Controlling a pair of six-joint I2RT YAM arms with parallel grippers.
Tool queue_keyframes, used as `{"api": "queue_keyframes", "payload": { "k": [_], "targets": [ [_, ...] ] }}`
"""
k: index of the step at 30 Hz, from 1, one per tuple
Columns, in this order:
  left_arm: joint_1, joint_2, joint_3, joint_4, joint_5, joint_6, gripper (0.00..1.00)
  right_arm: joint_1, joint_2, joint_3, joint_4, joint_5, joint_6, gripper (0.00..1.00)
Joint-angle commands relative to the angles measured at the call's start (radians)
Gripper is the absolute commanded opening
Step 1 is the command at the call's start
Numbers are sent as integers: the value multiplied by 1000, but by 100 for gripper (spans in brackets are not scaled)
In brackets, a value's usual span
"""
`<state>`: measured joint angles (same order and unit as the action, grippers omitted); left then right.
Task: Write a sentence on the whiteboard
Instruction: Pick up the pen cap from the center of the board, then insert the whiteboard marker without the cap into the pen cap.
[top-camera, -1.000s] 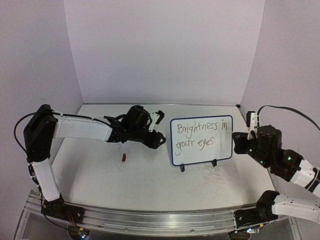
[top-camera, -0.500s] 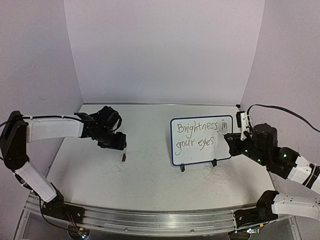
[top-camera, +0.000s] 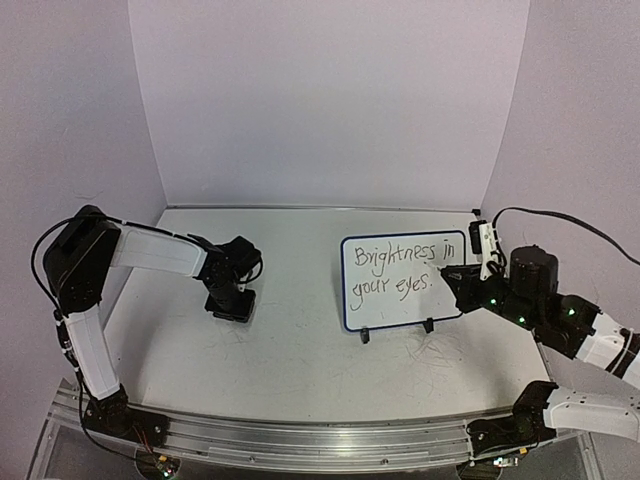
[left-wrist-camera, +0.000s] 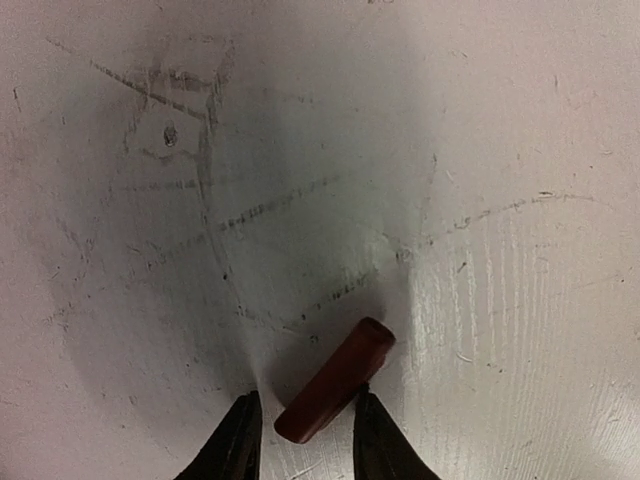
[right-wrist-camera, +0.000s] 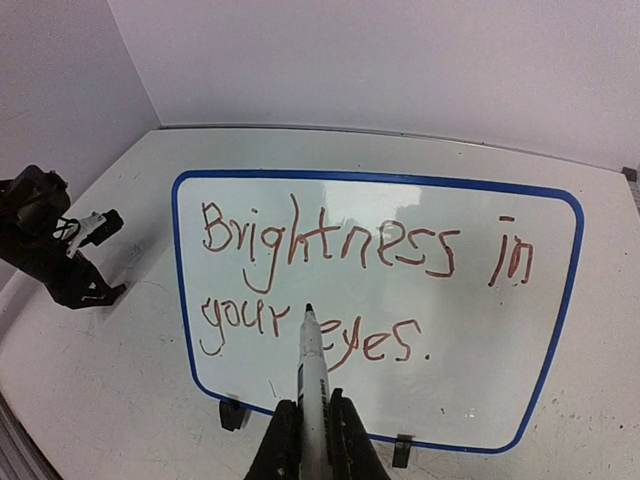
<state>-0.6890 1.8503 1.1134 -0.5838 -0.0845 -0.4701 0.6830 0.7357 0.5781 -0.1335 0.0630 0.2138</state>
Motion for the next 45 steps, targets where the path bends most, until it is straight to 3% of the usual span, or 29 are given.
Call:
{"api": "queue_keyframes", "payload": {
  "k": [1, 7, 11, 17, 20, 28, 31, 37, 45],
  "targets": [
    [-21, 30, 30, 13, -31, 27, 26, -3, 24, 37, 40, -21, -2, 0],
    [-39, 39, 15, 52, -57, 108, 16, -3, 51, 43, 72, -51, 4, 0],
    [-46, 26, 10, 59, -41, 141, 14, -3, 65, 43, 77, -55, 4, 0],
    [-103, -115, -42, 123, -58, 238, 8, -3, 93, 42, 97, -107, -6, 0],
    [-172, -218, -79, 192, -42, 340, 7, -3, 144, 71, 113, -213, -35, 0],
    [-302, -517, -211, 379, 37, 574, 4, 4, 345, 169, 217, -688, -37, 0],
    [-350, -590, -255, 416, 50, 644, 3, 19, 383, 185, 266, -762, 1, 0],
    [-435, -621, -244, 413, 49, 723, 0, 71, 475, 240, 278, -805, 19, 0],
    [-492, -537, -172, 332, 32, 747, 0, 135, 548, 305, 254, -761, 13, 0]
  ]
}}
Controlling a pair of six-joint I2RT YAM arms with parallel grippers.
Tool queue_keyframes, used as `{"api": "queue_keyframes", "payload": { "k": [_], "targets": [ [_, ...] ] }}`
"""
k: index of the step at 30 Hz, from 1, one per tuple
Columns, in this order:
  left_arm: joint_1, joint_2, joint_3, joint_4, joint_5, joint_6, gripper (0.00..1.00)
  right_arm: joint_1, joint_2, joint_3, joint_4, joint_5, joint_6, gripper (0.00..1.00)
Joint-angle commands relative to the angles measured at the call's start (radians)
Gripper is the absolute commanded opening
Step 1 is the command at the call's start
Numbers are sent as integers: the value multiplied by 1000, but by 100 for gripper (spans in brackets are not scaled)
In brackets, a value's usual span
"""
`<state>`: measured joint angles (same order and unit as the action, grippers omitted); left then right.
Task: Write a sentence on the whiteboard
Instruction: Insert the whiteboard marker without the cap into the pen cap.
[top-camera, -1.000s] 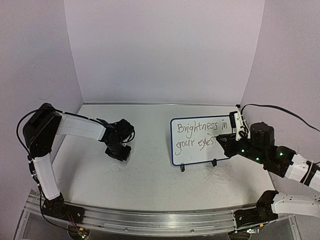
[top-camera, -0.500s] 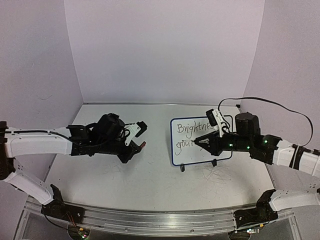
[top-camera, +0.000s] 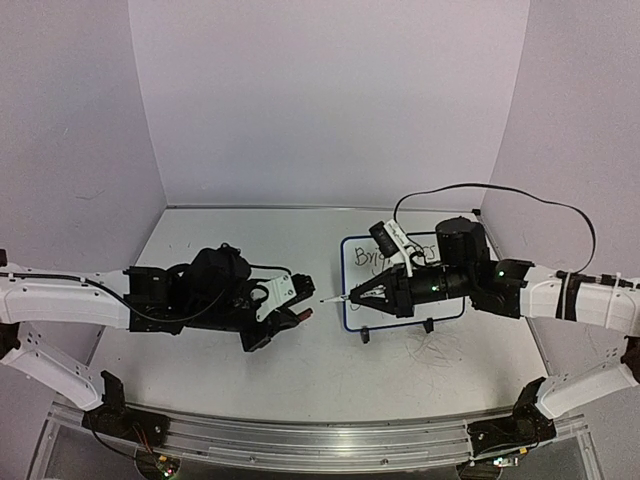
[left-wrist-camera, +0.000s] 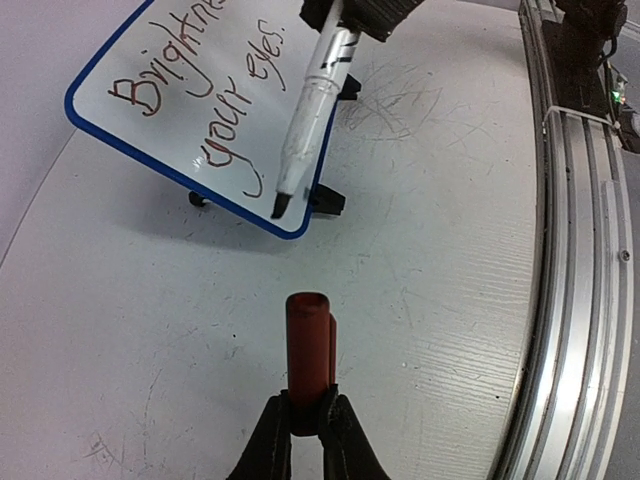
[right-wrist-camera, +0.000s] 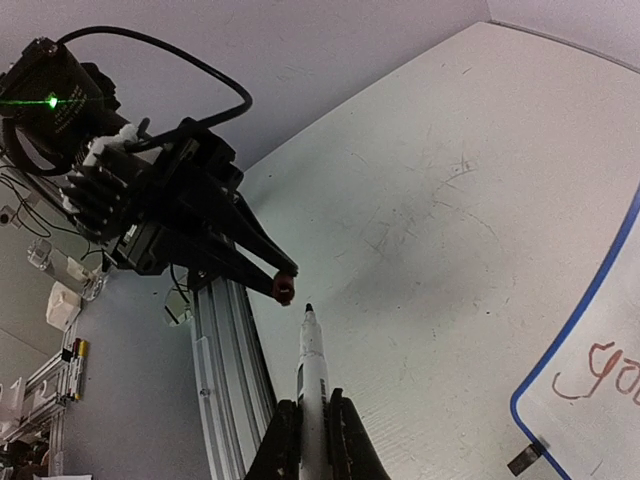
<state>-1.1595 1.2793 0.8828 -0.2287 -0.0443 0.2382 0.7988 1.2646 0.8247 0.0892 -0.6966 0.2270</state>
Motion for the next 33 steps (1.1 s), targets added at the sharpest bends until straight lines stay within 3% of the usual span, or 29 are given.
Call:
{"api": "queue_keyframes", "payload": {
  "k": [1, 13, 33],
  "targets": [
    [-26, 40, 61, -25, -13, 42, 0, 23, 25, 64, 25, 2, -5, 0],
    [-31, 43, 56, -31, -28, 43, 0, 49, 66, 89, -71, 29, -64, 0],
    [-32, 43, 64, -33, -9, 39, 0, 76, 96, 99, -76, 30, -75, 0]
  ]
}}
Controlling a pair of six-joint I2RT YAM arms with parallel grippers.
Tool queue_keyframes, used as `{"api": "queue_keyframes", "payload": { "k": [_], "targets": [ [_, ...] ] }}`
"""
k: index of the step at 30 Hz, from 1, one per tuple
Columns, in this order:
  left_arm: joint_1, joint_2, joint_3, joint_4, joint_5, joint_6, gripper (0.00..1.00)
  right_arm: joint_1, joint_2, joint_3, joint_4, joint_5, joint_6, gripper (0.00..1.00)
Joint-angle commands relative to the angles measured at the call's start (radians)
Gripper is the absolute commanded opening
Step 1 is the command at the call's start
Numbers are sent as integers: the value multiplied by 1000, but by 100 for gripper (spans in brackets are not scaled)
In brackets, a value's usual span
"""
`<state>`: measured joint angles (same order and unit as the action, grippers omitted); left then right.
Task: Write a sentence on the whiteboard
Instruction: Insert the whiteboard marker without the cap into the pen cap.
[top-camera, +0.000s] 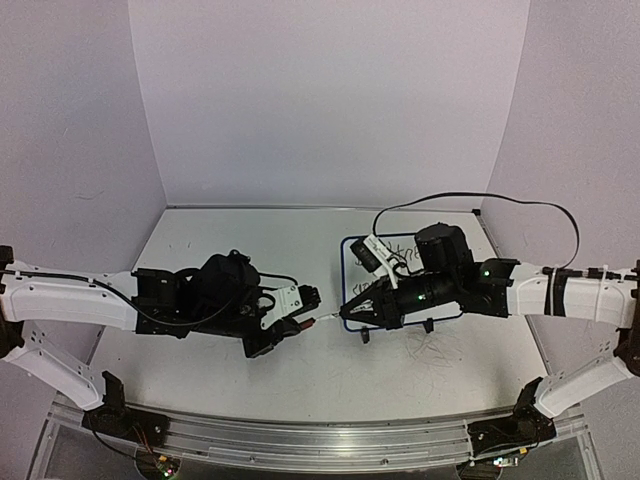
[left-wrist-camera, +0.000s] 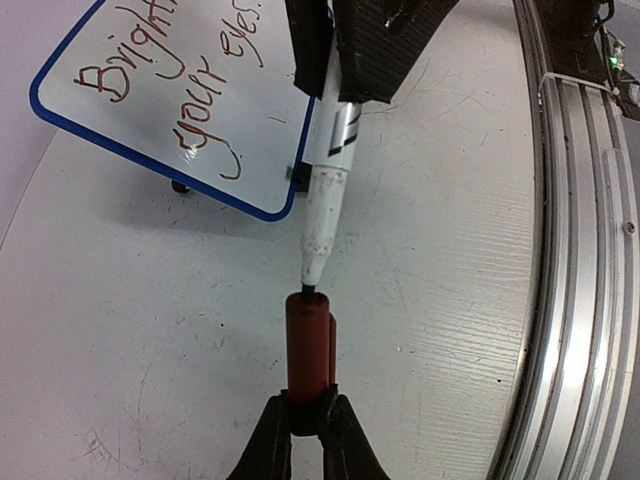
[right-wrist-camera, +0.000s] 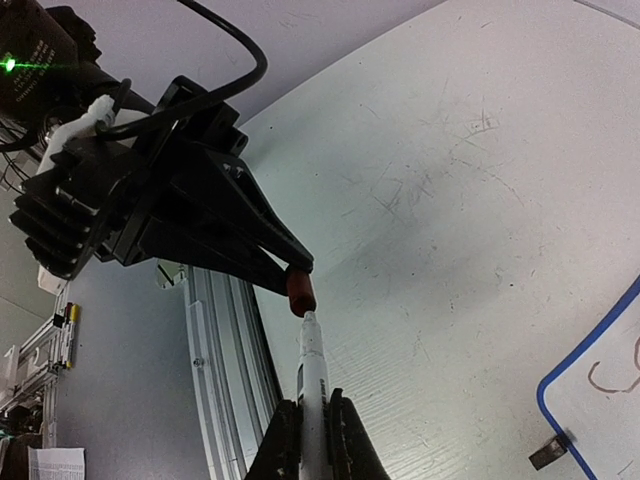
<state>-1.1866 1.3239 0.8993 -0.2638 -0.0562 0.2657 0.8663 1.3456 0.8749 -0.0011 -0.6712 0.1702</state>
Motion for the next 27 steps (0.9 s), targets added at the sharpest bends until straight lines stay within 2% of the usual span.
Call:
{"api": "queue_keyframes", "payload": {
  "k": [1, 7, 12, 16, 21, 27],
  "targets": [
    [-5, 0, 49, 1, 6, 13, 0, 9, 19, 52, 15, 2, -20, 0],
    [-6, -5, 59, -3, 19, 34, 0, 14, 57, 67, 15, -30, -35, 0],
    [-30, -1, 95, -20, 9, 118, 0, 15, 117, 92, 8, -138, -72, 0],
    [-54, 11, 146, -25, -20, 172, 0, 17, 173, 121, 3, -199, -90, 0],
    [-72, 46, 222, -3, -103, 150, 0, 69, 248, 165, 11, -205, -63, 0],
    [-137, 11, 162, 103, -198, 103, 0, 165, 316, 125, 302, -123, 170, 0]
  ]
}}
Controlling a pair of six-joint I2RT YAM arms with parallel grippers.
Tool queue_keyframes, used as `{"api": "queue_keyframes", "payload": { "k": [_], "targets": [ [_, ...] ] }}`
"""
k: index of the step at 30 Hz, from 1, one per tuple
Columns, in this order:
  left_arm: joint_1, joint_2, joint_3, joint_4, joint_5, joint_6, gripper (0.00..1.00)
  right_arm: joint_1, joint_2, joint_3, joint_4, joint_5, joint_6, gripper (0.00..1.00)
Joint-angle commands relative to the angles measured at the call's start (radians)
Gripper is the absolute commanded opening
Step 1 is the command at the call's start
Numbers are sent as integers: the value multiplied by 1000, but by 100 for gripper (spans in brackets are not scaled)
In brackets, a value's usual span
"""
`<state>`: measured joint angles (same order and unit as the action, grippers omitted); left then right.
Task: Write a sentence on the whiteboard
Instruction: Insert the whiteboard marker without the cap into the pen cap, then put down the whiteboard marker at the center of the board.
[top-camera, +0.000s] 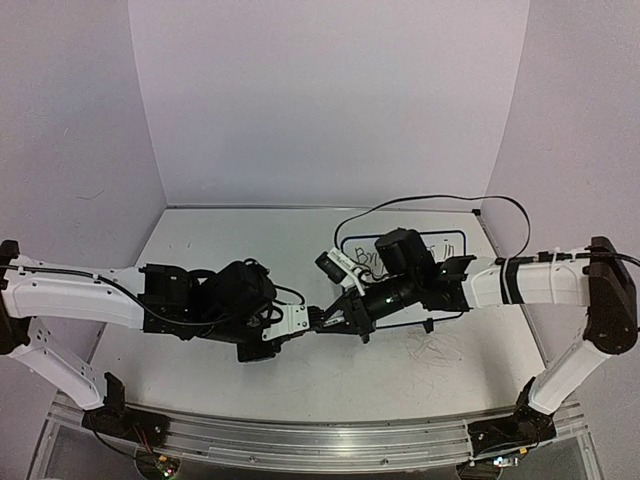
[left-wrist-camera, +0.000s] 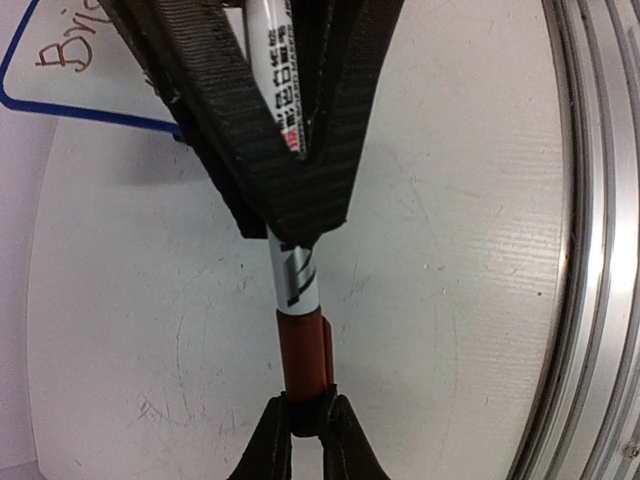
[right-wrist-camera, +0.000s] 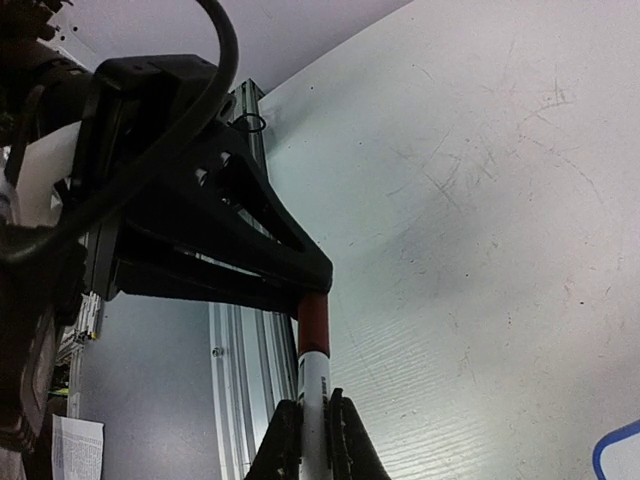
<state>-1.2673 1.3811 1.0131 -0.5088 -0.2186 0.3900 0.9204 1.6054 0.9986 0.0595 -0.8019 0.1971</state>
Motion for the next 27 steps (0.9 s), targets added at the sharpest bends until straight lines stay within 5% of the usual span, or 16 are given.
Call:
{"api": "queue_keyframes", "payload": {
  "k": [1, 8, 9, 12, 14, 21, 27],
  "targets": [
    [-59, -65, 22, 366, -39, -37, 0, 116, 64, 0, 267, 21, 162, 0],
    [-67, -145, -101, 368, -86, -130, 0, 83, 38, -92, 326, 108, 184, 0],
    [-67, -163, -122, 352, -109, -159, 4, 73, 15, -133, 325, 162, 153, 0],
    [-66, -247, -191, 322, -166, -257, 41, 78, -11, -224, 330, 298, 65, 0],
    [-64, -323, -233, 319, -181, -325, 53, 97, 12, -262, 386, 340, 27, 0],
    [-62, -520, -265, 306, -293, -520, 71, 170, 177, -231, 472, 467, -4, 0],
    [-63, -545, -237, 294, -403, -625, 77, 176, 182, -242, 439, 616, 21, 26]
  ]
}}
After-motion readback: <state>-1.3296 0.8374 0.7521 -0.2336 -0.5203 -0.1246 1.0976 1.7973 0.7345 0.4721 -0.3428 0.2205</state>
